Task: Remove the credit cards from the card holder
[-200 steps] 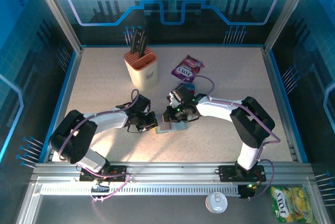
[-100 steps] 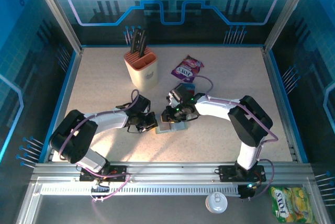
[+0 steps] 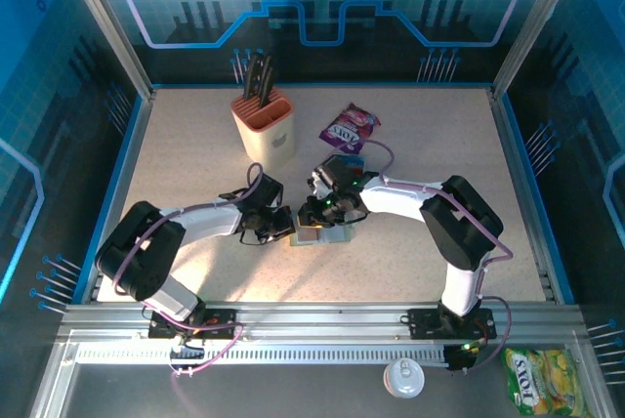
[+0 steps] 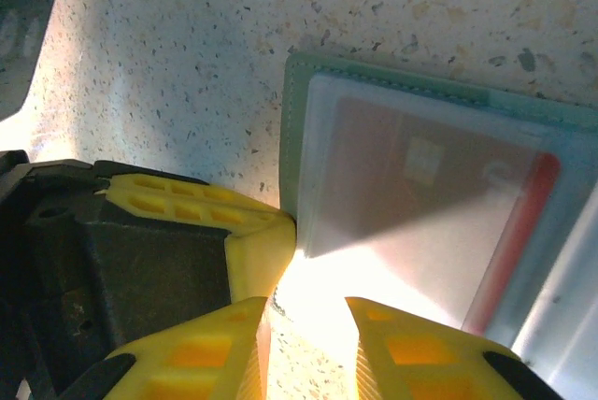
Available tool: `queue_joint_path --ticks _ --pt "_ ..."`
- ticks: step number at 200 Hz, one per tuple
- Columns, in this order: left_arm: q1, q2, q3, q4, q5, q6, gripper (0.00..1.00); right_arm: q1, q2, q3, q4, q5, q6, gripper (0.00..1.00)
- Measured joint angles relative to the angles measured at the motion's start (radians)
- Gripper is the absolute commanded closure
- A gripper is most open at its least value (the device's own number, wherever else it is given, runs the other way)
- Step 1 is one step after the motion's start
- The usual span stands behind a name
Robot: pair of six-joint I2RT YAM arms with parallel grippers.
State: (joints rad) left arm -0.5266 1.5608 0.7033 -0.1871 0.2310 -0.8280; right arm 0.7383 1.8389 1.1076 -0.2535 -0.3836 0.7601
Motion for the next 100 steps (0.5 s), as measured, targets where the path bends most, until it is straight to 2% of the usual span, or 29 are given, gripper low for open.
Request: queue_joint_path --ticks 100 --pt "0.014 0.01 0.016 -0.018 -0.001 0.026 0.96 -0.006 0.023 0.007 -0.009 0.001 0.0 0.7"
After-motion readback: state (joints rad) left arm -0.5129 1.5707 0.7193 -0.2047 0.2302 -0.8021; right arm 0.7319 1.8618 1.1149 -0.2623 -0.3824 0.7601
